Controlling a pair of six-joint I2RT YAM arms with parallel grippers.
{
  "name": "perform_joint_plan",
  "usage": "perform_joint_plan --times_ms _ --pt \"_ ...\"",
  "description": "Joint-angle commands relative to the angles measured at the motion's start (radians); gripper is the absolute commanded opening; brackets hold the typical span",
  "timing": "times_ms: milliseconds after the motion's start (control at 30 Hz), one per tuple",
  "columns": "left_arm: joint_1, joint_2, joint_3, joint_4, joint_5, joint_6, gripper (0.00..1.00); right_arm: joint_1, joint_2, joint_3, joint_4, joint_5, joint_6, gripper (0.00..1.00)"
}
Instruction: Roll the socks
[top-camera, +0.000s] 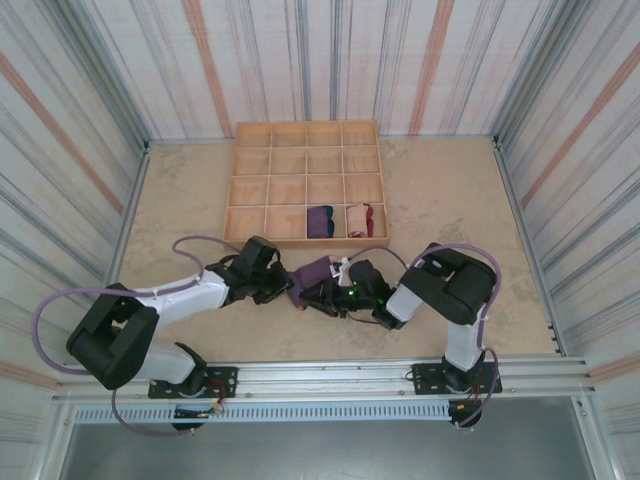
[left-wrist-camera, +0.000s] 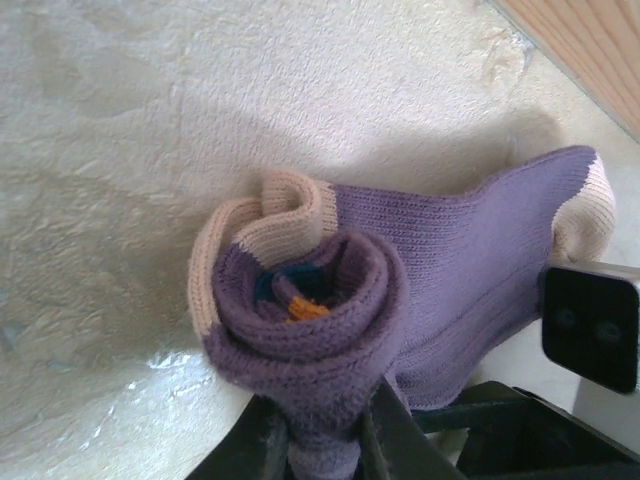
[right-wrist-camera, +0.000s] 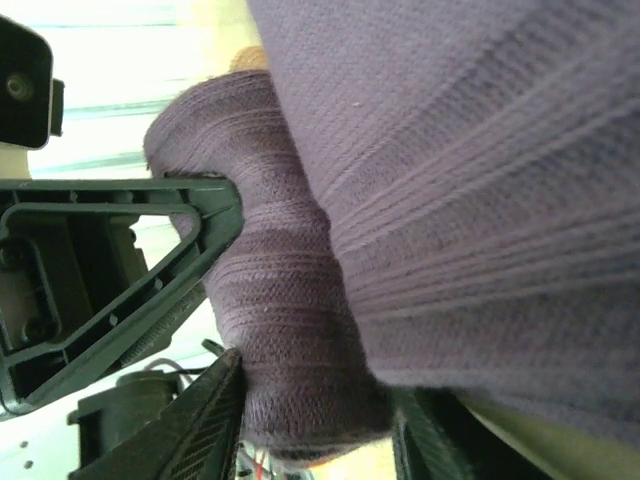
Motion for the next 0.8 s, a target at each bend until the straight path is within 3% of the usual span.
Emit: perform_joint_plan --times_ms 0,200,367,767 --pt "0.014 -0.021 0.027 -0.131 -0.010 0.032 0.09 0.004 -0.076 -0.007 -0.525 0.124 -0.161 0.47" --pt "0.018 -0.070 0.031 -0.230 0.003 0.055 0.09 0.140 -0.332 0.170 -1.005 0.394 -0.472 0.64" --pt "0.014 -0.107 -0.009 -0.238 0.017 0.040 0.08 0.291 -0.348 0.320 -1.222 0.655 -0.688 0.69" --pt "0.017 -0.186 -0.066 -0.290 0.030 0.020 0.10 0.606 -0.128 0.522 -1.192 1.073 -0.996 0.69"
